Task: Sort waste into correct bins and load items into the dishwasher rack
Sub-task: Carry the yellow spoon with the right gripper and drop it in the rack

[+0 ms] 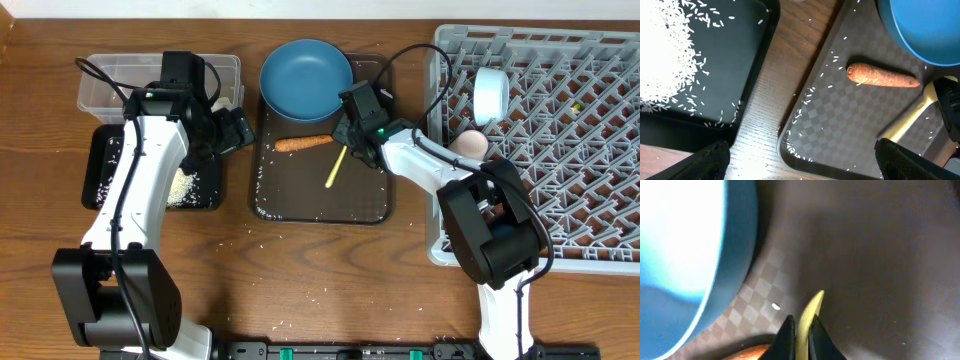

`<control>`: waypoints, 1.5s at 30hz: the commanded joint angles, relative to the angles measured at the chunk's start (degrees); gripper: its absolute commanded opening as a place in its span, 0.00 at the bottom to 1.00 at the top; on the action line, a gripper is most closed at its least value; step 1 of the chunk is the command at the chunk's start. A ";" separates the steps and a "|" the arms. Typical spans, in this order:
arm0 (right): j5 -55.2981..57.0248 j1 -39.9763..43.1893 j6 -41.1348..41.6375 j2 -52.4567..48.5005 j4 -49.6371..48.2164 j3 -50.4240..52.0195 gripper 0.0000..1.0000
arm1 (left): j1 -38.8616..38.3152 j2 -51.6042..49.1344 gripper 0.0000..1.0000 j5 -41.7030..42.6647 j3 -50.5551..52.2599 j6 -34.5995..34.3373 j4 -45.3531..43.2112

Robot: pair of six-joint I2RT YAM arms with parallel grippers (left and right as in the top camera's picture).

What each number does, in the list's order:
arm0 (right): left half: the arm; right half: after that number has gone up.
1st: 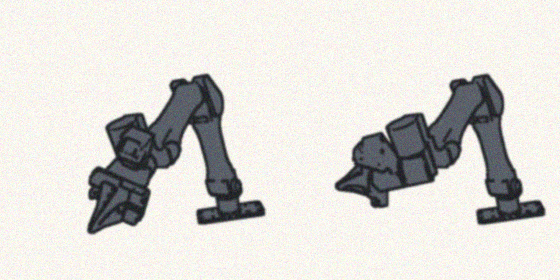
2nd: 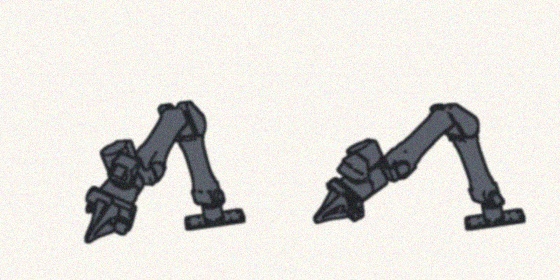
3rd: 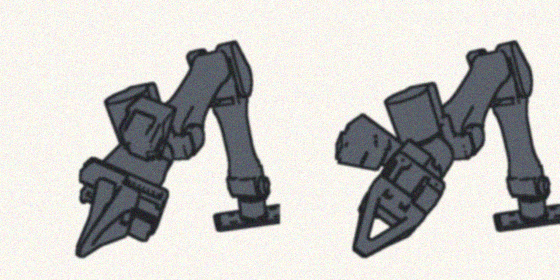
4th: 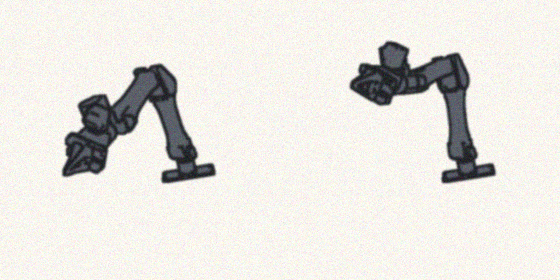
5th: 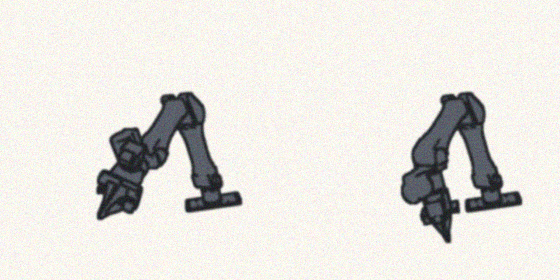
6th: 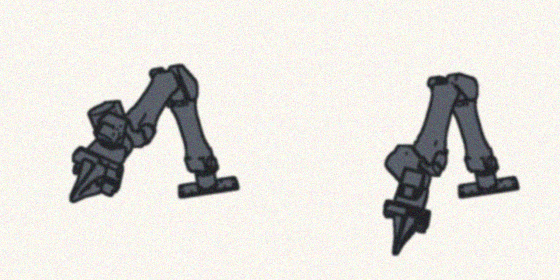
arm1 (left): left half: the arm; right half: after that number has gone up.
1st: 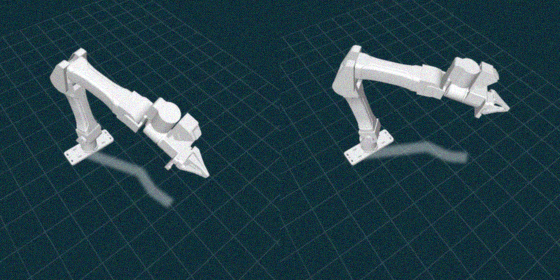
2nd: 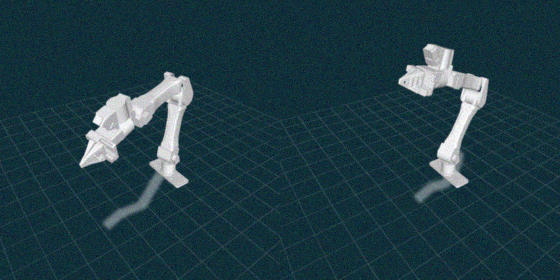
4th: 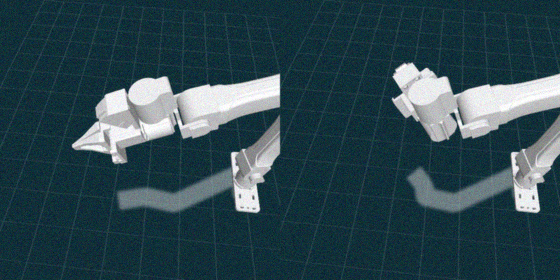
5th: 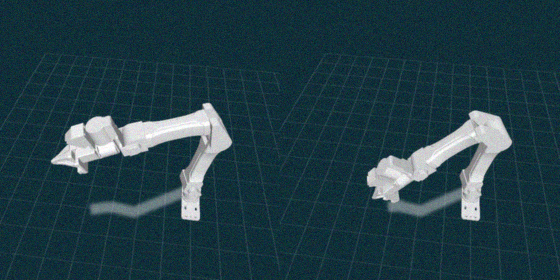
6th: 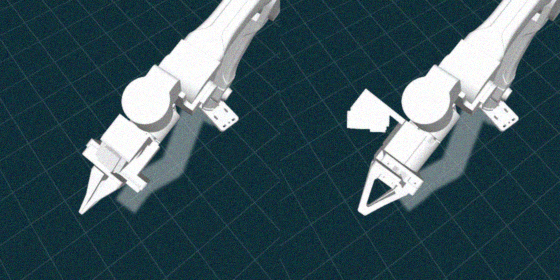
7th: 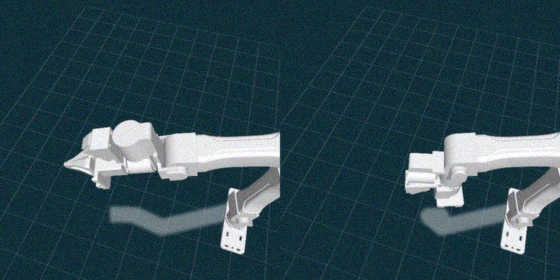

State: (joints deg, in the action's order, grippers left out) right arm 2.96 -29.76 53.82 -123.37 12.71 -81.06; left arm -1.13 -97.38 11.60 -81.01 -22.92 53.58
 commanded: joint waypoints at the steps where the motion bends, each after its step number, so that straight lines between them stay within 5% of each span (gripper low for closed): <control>1: -3.74 -0.13 -4.68 -2.97 2.21 1.42 0.01 | 0.24 0.52 0.95 -0.74 0.28 -0.11 0.15; 6: -11.67 1.51 -12.52 0.20 4.46 1.40 0.01 | 0.24 0.52 0.95 -0.76 0.28 -0.11 0.15; 26: -9.07 15.87 -48.15 34.93 22.84 1.42 0.01 | 0.24 0.52 0.95 -0.74 0.28 -0.11 0.15; 37: -5.77 22.25 -64.30 26.27 7.82 1.53 0.01 | 0.24 0.52 0.95 -0.74 0.28 -0.11 0.15; 45: 0.57 22.84 -60.87 15.47 -7.87 1.53 0.01 | 0.24 0.52 0.95 -0.74 0.28 -0.11 0.15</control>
State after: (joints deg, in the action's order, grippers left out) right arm -0.67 -7.94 -8.38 -105.51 6.39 -79.40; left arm -1.13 -97.38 11.62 -81.01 -22.92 53.58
